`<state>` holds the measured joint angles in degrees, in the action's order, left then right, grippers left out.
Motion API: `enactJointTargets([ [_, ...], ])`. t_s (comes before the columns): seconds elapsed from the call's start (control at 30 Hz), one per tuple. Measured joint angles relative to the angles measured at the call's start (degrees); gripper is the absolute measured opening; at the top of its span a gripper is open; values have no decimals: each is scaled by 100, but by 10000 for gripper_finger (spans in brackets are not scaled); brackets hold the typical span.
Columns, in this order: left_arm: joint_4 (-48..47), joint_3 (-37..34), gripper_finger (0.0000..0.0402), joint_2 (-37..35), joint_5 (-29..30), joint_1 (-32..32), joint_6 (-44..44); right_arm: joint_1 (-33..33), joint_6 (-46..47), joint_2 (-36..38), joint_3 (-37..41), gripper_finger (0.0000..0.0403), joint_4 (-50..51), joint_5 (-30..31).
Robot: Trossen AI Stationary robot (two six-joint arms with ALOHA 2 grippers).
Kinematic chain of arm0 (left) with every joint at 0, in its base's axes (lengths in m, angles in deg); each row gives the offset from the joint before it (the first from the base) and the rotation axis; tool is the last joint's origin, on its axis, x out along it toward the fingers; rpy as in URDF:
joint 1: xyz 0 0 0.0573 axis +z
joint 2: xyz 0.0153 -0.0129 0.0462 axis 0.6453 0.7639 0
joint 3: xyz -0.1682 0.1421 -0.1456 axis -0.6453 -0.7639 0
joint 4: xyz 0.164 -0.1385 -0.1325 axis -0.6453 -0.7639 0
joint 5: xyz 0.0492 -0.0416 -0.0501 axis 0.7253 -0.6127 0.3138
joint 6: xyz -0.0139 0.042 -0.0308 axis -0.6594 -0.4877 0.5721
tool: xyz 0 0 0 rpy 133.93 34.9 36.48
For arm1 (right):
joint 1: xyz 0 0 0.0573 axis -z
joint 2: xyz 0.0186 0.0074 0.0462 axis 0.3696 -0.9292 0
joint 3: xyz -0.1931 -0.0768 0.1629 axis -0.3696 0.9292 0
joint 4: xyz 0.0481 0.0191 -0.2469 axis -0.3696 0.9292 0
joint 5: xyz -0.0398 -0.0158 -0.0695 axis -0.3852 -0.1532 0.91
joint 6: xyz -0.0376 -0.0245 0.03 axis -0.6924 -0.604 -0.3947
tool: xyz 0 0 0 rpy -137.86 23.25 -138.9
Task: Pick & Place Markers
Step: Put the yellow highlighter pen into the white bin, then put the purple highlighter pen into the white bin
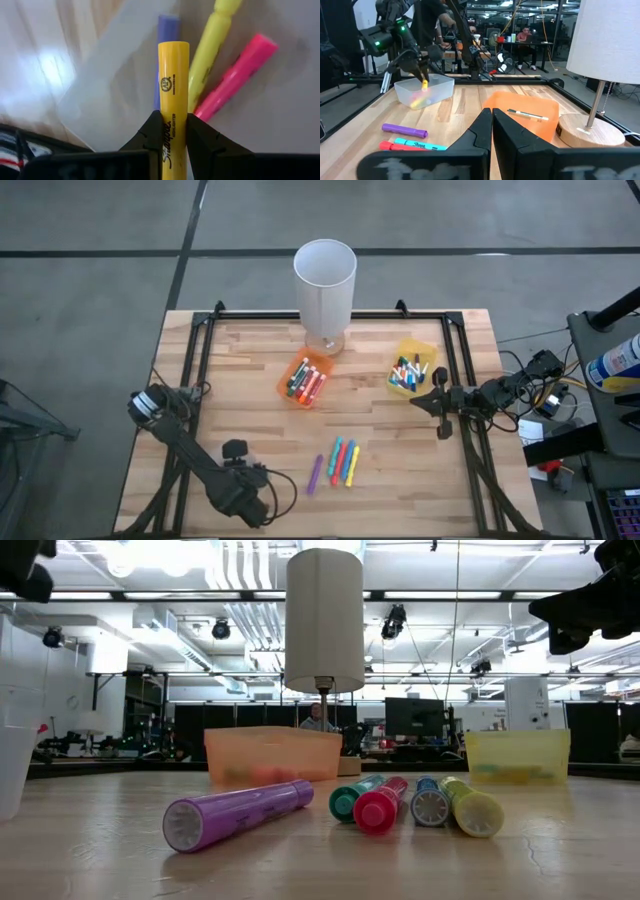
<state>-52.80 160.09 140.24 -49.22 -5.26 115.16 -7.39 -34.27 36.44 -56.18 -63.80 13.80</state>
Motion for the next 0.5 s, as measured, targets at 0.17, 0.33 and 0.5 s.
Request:
enactJointTargets([
  [0.17,-19,-37,65,1,-226,9,144,0,0,0,0,9,0,0],
  [0.33,-17,-70,100,0,-268,18,282,-1,0,0,0,9,0,0],
  [0.5,-20,-85,127,0,-285,50,297,0,0,0,0,9,-2,0],
])
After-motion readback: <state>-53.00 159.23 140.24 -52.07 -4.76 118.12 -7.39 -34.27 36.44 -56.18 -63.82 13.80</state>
